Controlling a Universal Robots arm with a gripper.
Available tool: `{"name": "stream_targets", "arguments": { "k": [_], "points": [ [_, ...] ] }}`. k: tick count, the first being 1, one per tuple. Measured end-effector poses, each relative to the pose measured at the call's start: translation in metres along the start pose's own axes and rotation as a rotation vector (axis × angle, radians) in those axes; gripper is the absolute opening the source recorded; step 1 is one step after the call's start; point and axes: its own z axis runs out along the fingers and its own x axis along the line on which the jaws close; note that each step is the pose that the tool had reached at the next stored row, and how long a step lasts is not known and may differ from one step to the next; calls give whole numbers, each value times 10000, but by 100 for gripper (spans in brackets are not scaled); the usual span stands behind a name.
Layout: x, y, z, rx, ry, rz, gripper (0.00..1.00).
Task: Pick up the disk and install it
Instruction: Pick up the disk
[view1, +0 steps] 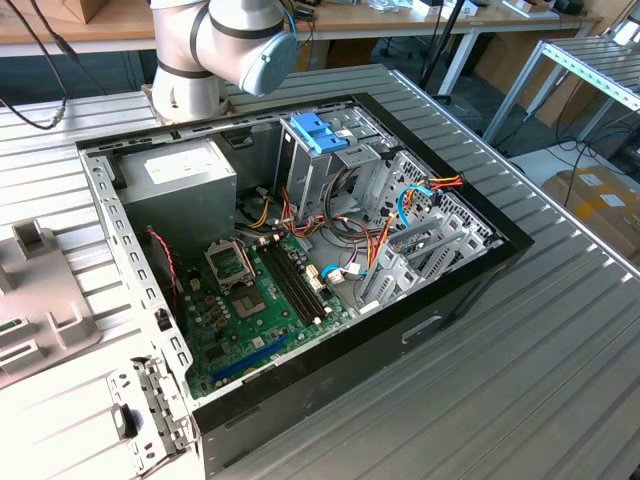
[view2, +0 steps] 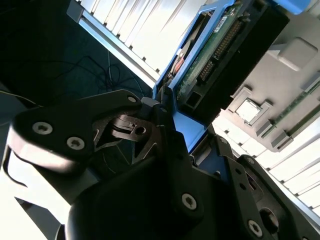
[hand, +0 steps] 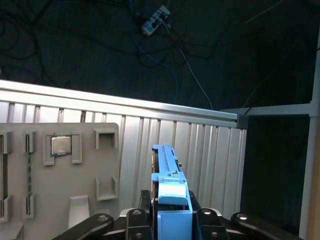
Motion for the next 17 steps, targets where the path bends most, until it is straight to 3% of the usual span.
{"name": "stream_targets", "arguments": {
  "k": [4, 8, 10, 11, 12, 14, 15, 16, 17],
  "points": [
    [-16, 1, -43, 9, -97, -5, 37],
    [-27, 2, -74, 11, -109, -6, 37],
    [-28, 0, -78, 4, -39, -3, 37],
    [-28, 1, -80, -5, 44, 3, 37],
    [-29, 2, -80, -15, 158, 8, 37],
    [-29, 1, -81, -75, 794, 42, 37],
    [-29, 2, -81, -97, 1025, 55, 37],
    [-29, 2, -81, -130, 1367, 73, 37],
    [-29, 1, -81, -152, 1610, 86, 37]
  ]
}}
